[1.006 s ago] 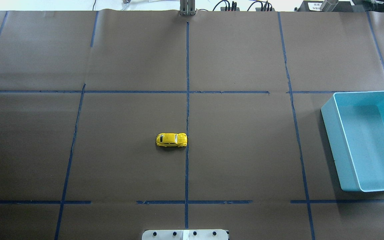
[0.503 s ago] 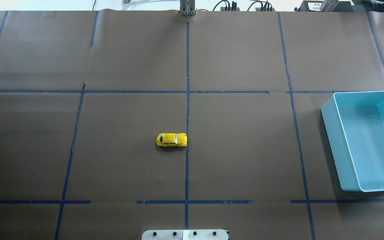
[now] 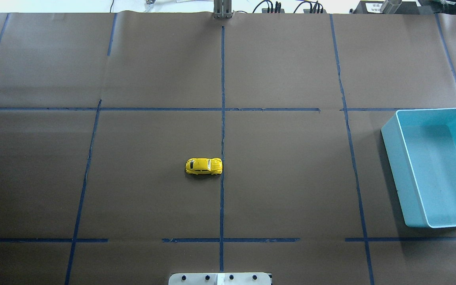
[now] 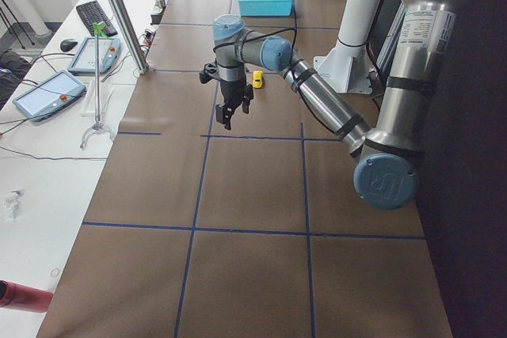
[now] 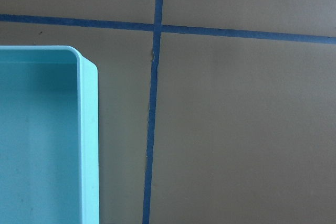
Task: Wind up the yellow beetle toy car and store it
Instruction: 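Move the left gripper over the yellow beetle toy car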
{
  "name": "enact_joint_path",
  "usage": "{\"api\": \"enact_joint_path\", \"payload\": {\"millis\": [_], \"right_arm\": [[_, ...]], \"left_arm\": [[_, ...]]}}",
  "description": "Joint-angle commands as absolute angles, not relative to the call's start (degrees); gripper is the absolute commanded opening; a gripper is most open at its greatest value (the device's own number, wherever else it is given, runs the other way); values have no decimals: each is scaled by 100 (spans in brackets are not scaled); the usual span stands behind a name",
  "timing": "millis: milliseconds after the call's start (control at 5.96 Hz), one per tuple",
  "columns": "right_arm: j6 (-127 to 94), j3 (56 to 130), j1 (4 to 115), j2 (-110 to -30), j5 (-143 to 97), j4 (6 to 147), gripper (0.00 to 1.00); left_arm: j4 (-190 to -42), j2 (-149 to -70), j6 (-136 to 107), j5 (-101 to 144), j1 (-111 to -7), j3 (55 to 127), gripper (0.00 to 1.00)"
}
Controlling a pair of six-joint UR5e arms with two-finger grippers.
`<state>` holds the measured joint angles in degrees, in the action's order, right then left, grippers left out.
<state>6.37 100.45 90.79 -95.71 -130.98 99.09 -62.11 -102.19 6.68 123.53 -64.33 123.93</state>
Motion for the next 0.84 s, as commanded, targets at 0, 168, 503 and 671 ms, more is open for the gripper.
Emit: {"api": "enact_joint_path", "payload": {"millis": [0,168,503,671], "right_arm": [[633,10037,9079,-9563,-13113,9905,100],[624,10028,9079,-9563,-13113,9897,100],[606,10028,9079,-9562,-13122,9905,100],[606,10028,9079,-9562,-13122,9905,100]], "left_arm": [[-6196,-11044,668,11798,-5280,12323,100],[-6196,-11622,677,11682,-4934,12009,100],[-6292,-12101,1016,11270,-3795,11927,100],[-6415,-12433,1437,10998,-3397,11735,100]]}}
